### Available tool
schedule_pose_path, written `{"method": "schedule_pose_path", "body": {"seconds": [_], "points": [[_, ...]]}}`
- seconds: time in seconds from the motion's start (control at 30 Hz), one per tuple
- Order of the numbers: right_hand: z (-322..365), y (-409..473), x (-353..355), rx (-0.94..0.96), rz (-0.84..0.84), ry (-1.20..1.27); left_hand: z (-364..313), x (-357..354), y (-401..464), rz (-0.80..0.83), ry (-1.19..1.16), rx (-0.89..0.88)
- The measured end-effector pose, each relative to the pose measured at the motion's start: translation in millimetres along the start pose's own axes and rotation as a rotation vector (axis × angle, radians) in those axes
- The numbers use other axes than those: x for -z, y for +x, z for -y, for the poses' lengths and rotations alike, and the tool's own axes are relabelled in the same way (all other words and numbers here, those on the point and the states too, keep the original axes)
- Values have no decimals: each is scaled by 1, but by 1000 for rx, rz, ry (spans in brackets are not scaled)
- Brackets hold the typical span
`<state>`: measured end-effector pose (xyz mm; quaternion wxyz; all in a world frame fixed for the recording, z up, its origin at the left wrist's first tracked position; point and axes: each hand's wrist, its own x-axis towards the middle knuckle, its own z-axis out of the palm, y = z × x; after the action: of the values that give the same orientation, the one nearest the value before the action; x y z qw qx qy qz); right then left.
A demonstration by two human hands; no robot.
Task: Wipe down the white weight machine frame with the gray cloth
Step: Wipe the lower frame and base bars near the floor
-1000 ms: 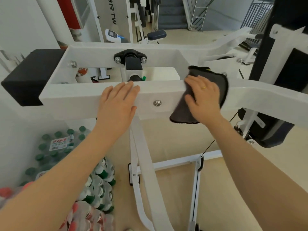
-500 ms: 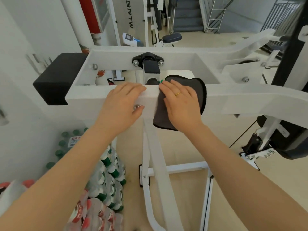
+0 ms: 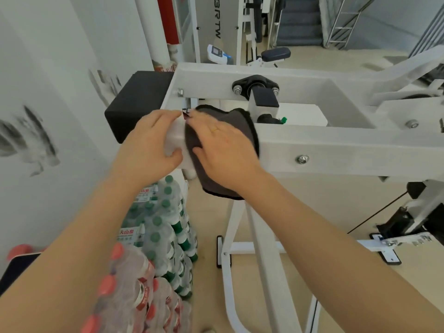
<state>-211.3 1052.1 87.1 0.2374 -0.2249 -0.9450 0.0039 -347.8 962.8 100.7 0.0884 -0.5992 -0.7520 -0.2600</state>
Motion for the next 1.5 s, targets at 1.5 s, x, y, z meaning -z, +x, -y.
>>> {"method": "schedule_pose_path", "body": {"seconds": [1.5], "points": [[5,-12,-22,-60,-268,-368,-7,-21,-19,-55,16,65]]}}
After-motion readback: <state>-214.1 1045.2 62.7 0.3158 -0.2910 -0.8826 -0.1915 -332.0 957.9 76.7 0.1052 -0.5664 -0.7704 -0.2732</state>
